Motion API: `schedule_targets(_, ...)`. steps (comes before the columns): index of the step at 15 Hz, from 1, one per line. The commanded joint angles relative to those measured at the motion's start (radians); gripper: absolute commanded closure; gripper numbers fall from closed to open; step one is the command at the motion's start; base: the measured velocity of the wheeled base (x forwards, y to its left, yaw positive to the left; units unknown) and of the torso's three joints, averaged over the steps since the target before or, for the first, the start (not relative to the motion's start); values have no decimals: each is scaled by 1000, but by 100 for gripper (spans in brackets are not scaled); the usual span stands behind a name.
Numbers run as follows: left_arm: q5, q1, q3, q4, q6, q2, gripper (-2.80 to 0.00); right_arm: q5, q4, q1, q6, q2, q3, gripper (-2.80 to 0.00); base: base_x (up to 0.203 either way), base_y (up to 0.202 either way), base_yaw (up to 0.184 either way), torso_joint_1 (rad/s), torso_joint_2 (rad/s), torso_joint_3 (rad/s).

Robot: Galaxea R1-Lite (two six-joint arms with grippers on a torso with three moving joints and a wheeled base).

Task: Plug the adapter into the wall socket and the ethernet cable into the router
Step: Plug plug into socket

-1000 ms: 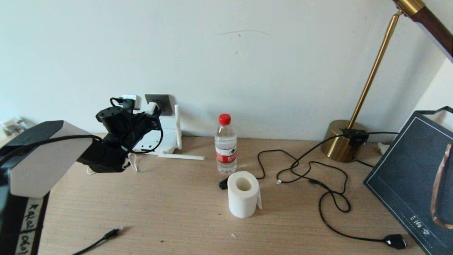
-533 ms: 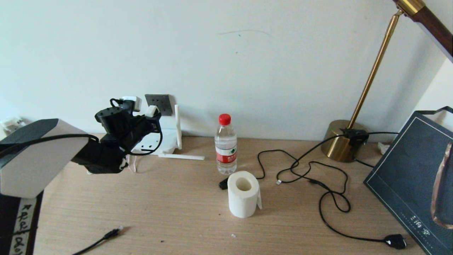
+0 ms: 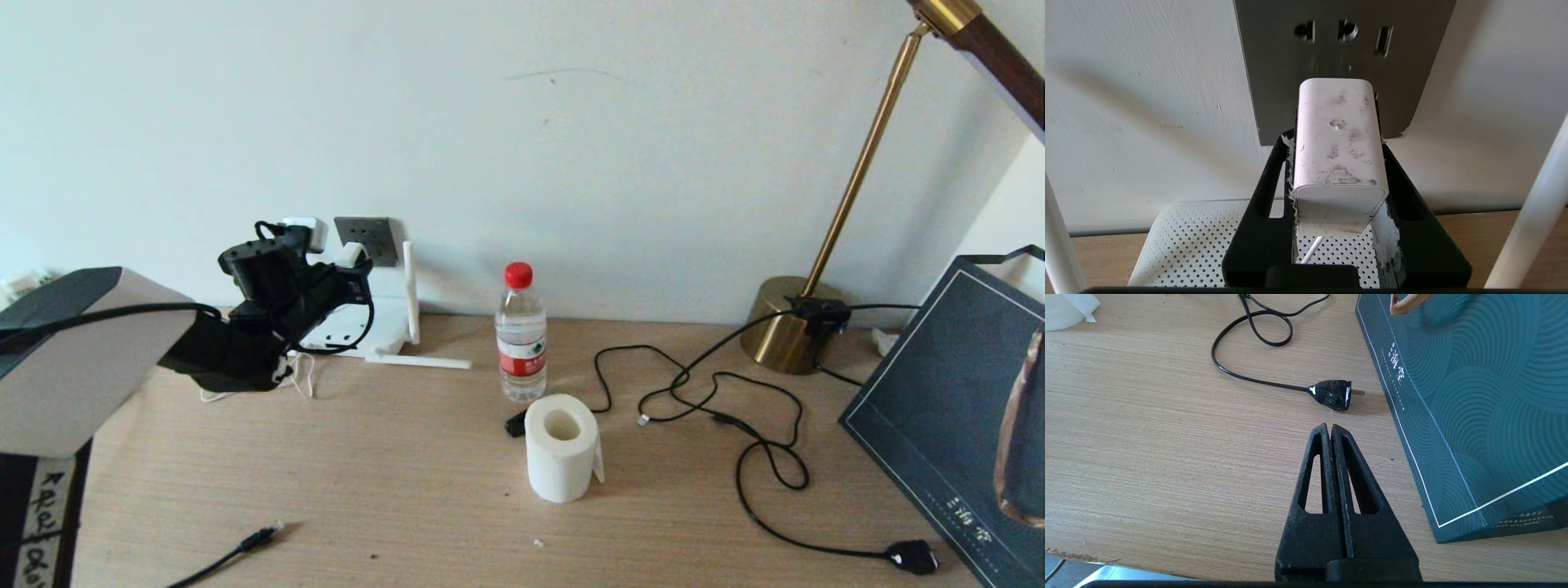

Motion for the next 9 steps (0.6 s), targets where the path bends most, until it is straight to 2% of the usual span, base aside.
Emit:
schedule_targets(1, -2, 0, -22, 17, 0, -6, 0, 1, 2, 0, -1, 0, 0, 0, 0, 0, 0, 0, 0, 0)
schedule_targets(9, -1, 0, -82, 72, 0, 0, 0, 1, 2, 0, -1, 0, 0, 0, 0, 0, 0, 0, 0, 0)
